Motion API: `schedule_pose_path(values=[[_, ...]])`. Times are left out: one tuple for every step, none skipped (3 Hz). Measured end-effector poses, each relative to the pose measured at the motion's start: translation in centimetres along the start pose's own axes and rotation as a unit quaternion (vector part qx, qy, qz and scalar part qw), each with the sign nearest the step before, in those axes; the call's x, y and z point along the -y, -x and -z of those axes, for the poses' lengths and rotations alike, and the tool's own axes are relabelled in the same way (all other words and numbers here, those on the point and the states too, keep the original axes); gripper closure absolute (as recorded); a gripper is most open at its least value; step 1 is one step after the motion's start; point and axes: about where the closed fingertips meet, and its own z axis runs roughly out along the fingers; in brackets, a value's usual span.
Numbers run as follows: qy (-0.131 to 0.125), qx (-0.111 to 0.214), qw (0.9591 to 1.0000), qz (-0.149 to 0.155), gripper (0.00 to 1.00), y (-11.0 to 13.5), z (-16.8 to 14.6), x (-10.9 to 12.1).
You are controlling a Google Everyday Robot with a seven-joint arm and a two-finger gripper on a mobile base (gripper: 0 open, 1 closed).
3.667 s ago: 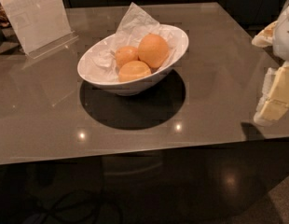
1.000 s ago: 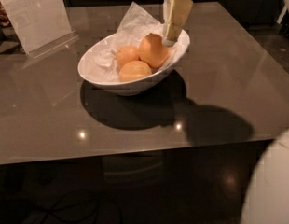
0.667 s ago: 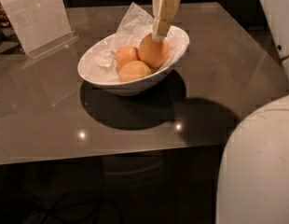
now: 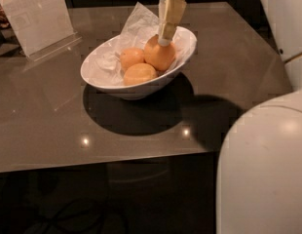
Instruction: Pick orange from white bowl
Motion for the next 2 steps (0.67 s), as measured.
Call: schedule_pose_path(values=[[0.024, 0.012, 0.9995, -0.014, 0.0, -1.6, -2.7, 0.4], [0.05, 0.026, 0.998, -0.026, 0.0, -2.5, -5.5, 0.5]])
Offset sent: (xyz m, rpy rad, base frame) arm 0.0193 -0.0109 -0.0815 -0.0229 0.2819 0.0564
